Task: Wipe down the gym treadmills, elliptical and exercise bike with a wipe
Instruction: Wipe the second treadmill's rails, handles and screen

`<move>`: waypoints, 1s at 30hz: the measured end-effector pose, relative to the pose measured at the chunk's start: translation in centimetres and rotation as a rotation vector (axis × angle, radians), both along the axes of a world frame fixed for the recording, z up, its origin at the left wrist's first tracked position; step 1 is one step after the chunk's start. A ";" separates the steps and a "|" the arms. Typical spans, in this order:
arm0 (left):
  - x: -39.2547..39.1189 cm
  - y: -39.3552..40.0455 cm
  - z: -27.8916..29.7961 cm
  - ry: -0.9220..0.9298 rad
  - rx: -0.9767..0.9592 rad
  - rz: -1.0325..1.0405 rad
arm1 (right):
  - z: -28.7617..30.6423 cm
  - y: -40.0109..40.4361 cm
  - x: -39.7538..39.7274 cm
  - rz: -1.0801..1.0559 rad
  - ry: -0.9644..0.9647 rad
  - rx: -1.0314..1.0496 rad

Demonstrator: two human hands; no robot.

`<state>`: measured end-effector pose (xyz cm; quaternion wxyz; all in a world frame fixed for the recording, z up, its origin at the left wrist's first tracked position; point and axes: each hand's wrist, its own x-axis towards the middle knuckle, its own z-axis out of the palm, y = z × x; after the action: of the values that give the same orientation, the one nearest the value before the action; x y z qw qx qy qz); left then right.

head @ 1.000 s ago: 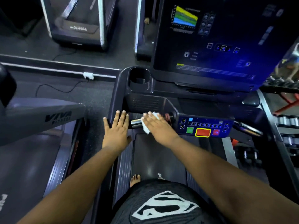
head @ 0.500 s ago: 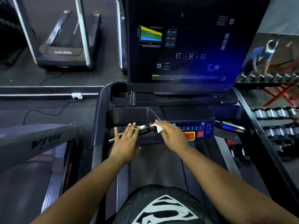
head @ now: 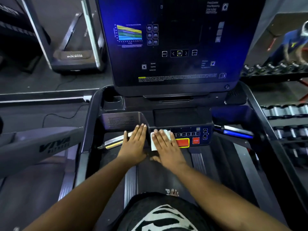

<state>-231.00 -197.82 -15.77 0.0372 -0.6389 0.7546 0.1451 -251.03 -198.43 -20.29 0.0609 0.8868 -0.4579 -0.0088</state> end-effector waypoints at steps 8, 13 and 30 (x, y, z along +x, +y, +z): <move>-0.3 0.1 -0.4 -0.034 -0.001 0.019 | 2.0 -2.7 1.3 -0.014 -0.016 -0.020; -0.2 -0.1 -0.2 -0.051 0.040 0.022 | 0.4 0.4 -0.4 0.064 0.091 0.007; 1.3 -0.8 0.0 0.043 -0.007 -0.074 | 2.3 -1.3 1.0 -0.264 -0.099 0.067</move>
<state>-229.67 -198.59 -15.75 0.0242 -0.6072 0.7789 0.1549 -250.05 -199.68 -18.03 0.0069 0.8198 -0.5725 0.0115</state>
